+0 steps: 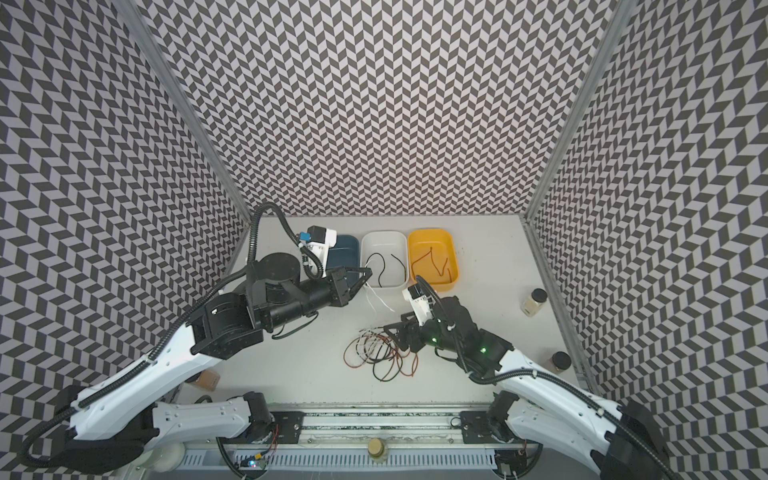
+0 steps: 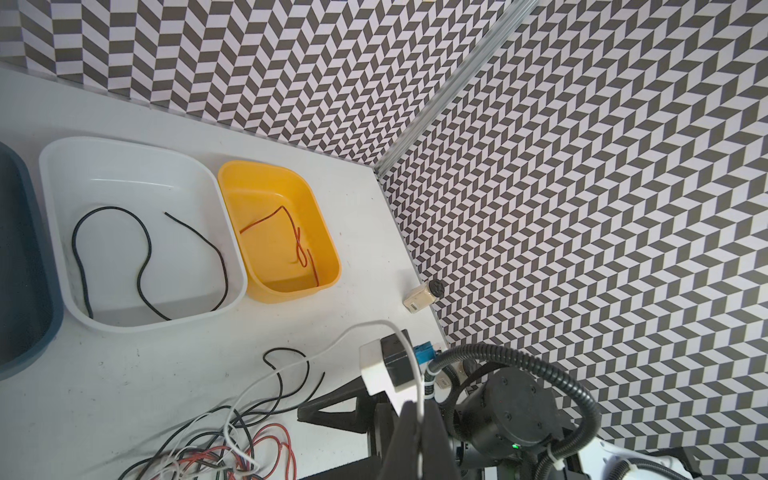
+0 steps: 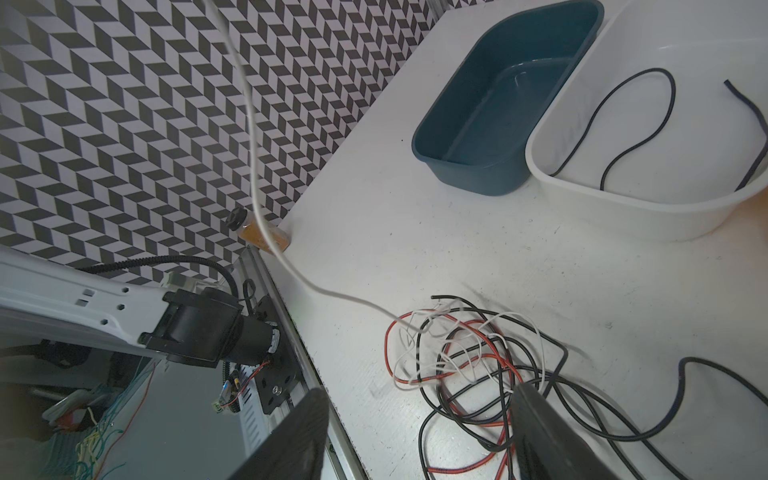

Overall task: Untangle the cables
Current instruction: 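Pull the white wire high with the left gripper while the right gripper pins the pile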

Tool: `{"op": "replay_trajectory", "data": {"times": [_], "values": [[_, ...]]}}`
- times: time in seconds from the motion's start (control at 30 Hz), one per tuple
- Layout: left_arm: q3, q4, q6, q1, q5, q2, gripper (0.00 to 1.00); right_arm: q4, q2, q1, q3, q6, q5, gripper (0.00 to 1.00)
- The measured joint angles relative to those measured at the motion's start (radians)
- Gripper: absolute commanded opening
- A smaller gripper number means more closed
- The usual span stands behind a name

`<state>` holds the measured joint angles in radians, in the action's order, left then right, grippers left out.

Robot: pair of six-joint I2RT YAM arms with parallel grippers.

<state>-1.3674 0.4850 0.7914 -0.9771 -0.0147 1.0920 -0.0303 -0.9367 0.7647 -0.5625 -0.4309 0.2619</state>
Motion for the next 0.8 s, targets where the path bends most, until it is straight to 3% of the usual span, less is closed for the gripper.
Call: {"op": "replay_trajectory", "data": {"times": [0.2,0.37,0.8], "values": [[0.0,-0.014,0.001,-0.002,-0.006,0.003,0.0,-0.049,-0.001,0.032,0.02,-0.003,-0.01,0.68],[-0.026,0.026,-0.036,0.006,-0.034,0.004,0.0,0.011,0.028,0.038,0.008,0.02,-0.062,0.71],[-0.249,0.079,-0.079,0.098,-0.009,0.008,0.0,0.032,0.137,0.043,0.056,0.034,-0.079,0.74]]}}
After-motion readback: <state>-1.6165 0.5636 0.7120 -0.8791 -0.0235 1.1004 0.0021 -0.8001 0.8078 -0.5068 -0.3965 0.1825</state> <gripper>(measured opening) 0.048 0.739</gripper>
